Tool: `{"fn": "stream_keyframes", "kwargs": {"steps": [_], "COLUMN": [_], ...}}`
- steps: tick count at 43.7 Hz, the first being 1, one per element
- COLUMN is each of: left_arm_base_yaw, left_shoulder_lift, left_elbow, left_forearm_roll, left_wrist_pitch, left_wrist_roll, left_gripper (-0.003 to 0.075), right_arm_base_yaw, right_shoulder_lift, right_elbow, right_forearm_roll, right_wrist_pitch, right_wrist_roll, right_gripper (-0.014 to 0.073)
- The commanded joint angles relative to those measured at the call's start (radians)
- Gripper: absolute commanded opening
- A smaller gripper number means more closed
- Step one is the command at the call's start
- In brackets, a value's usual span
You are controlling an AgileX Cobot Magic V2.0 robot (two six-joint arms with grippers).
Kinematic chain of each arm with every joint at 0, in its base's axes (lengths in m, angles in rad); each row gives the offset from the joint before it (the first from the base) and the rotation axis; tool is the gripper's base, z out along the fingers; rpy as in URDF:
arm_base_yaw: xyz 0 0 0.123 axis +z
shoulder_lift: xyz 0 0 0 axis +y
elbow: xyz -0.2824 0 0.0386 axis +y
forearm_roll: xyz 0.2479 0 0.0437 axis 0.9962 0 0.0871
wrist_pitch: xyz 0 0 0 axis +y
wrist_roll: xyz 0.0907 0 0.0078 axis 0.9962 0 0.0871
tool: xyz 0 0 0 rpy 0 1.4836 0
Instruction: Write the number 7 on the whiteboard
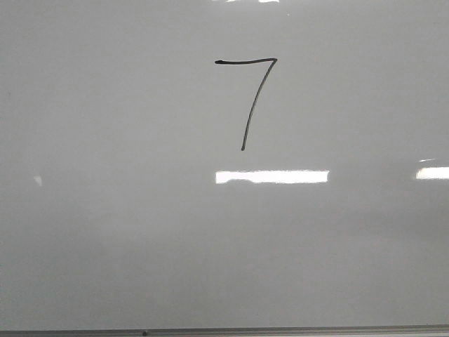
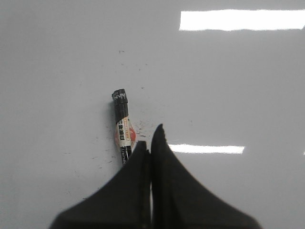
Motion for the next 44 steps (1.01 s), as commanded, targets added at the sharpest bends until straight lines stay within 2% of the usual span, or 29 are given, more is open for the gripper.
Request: {"fn": "stream_keyframes", "kwargs": {"steps": [1,5,9,26,36,44], "left_arm_base_yaw": [-0.001,-0.001,-0.001,-0.001,-0.001,-0.001], "left_shoulder_lift": [-0.012,-0.012,-0.012,-0.012,-0.012,-0.012], "left_elbow": [0.012,0.012,0.012,0.012,0.012,0.012], "left_forearm_roll": [-0.002,-0.002,-0.002,-0.002,-0.002,-0.002], "left_wrist_pitch": [-0.075,-0.075,-0.075,-0.075,-0.075,-0.075], "left_wrist_roll": [-0.01,-0.01,-0.01,-0.01,-0.01,-0.01], "left_gripper": [-0.002,-0.002,-0.0021,-0.002,-0.002,-0.002], "right_arm_base_yaw": [-0.006,-0.006,-0.006,-0.002,0.044,0.028], "right_shoulder_lift": [-0.019,-0.02,-0.02,-0.02,-0.02,-0.02], "right_elbow": [-0.002,-0.002,-0.002,-0.002,-0.002,-0.002], "right_forearm_roll": [-0.107,-0.192,-0.216,-0.213,-0.21,-0.21], "right_wrist_pitch": [-0.116,-0.129,-0.128,-0.122,-0.123,-0.136], "right_wrist_roll": [0.112,0.205,0.253,0.253,0.252,0.251], "right_gripper": [-0.0069,-0.0069,-0.0069,-0.0069,-0.0069,-0.0069]}}
